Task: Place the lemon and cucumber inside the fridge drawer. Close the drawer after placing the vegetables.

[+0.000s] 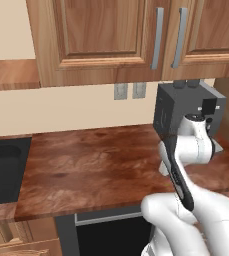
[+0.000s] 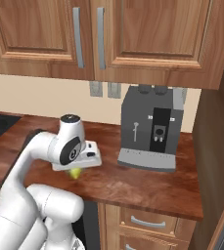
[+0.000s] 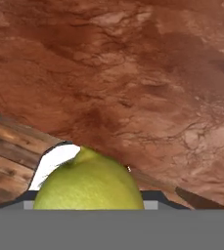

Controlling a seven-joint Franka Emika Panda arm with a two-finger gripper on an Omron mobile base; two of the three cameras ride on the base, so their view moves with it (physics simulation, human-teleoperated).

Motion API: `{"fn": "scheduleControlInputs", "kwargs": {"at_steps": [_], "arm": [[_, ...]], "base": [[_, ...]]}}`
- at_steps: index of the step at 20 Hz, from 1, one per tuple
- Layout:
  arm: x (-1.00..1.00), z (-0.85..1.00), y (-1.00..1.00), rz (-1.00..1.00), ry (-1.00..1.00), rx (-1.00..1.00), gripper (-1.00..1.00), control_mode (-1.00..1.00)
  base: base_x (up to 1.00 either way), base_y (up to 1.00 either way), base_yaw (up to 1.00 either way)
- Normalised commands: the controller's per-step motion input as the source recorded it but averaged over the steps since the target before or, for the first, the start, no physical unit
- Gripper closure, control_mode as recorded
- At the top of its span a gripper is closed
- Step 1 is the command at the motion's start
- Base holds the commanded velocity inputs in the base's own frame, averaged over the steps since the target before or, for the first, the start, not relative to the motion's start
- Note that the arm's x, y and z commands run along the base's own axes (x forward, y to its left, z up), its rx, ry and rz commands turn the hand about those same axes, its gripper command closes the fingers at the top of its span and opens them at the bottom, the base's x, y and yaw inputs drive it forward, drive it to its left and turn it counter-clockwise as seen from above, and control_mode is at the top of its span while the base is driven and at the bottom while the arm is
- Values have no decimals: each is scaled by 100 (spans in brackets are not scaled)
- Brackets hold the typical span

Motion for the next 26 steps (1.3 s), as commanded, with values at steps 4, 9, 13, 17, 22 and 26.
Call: {"fn": "scheduleControlInputs", "kwargs": {"at_steps": [4, 9, 13, 17, 22, 26], "arm": [[-64, 64, 51, -6, -13, 0, 100, -100], [-12, 39, 39, -3, -1, 0, 100, -100], [4, 3, 0, 0, 0, 0, 100, -100], [-8, 0, 0, 0, -2, 0, 100, -100], [-13, 0, -1, -1, -3, 0, 100, 100], [0, 0, 0, 0, 0, 0, 100, 100]], "base": [[0, 0, 0], [0, 0, 0], [0, 0, 0], [0, 0, 0], [-80, -17, -9], [-100, -17, -13]]}}
